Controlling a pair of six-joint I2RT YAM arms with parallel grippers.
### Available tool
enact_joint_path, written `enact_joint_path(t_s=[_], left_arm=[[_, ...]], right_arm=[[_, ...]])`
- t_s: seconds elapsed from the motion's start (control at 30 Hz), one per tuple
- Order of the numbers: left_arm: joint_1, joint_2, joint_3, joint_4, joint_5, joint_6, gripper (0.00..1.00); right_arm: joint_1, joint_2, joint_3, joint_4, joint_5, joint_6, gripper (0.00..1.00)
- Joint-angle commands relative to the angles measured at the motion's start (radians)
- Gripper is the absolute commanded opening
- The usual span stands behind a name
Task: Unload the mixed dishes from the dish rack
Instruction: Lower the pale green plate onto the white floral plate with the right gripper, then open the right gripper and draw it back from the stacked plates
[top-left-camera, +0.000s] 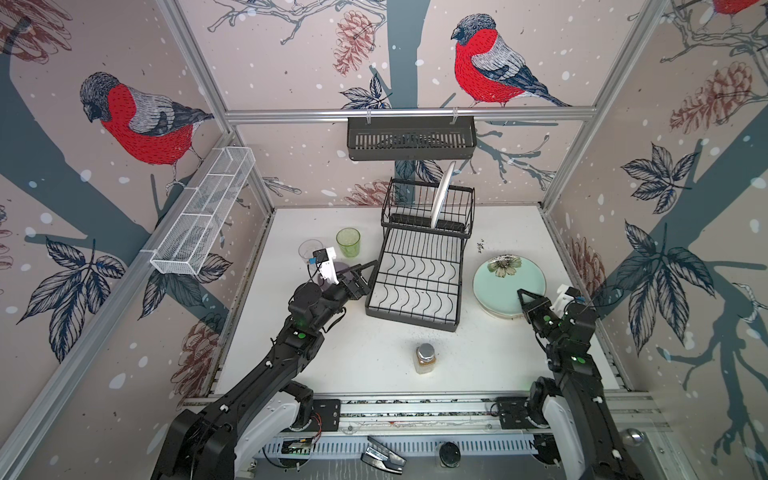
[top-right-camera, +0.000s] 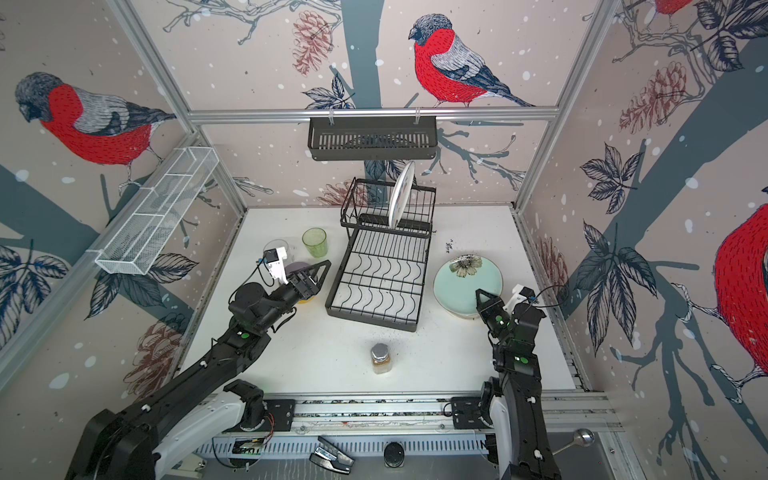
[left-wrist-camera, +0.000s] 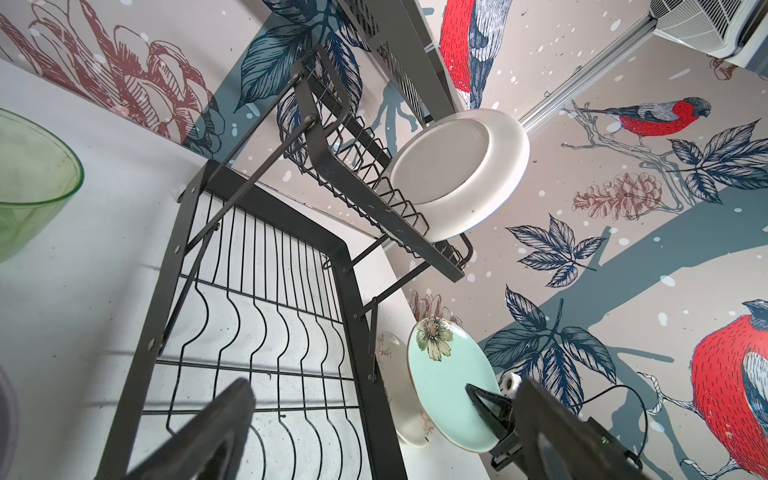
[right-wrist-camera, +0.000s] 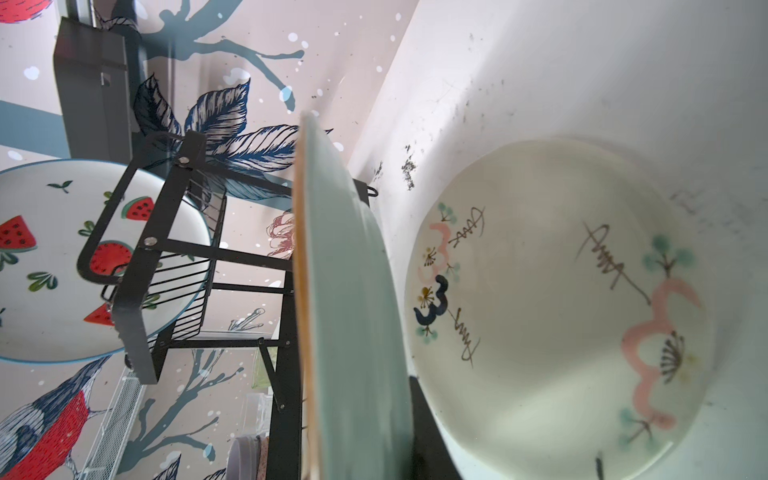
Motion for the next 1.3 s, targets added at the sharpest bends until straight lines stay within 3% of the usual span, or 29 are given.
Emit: enact_joint_path(t_s=[0.0, 0.83, 0.9, 1.17, 1.27], left_arm=[[0.000, -0.005, 0.000, 0.032, 0.002, 0.002, 0.98], [0.000, 0.006, 0.001, 0.037, 0.001, -0.003, 0.98], [0.000, 0.005, 0.000, 0.035, -0.001, -0.001, 0.98], [0.000, 0.024, 0.001, 0.038, -0.003, -0.002, 0.98], [0.000, 0.038, 0.001, 0.049, 0.003, -0.007, 0.98]], right_arm=[[-0.018, 0.028, -0.006, 0.107, -0.032, -0.012, 0.00], [-0.036, 0.319, 0.072, 0.010, 0.022, -0.096, 0.03], [-0.036, 0.346, 0.081, 0.015, 0.014, -0.109, 0.13], [-0.036, 0.412, 0.115, -0.012, -0.007, -0.149, 0.79], [-0.036, 0.397, 0.133, -0.040, 0.002, -0.174, 0.94]])
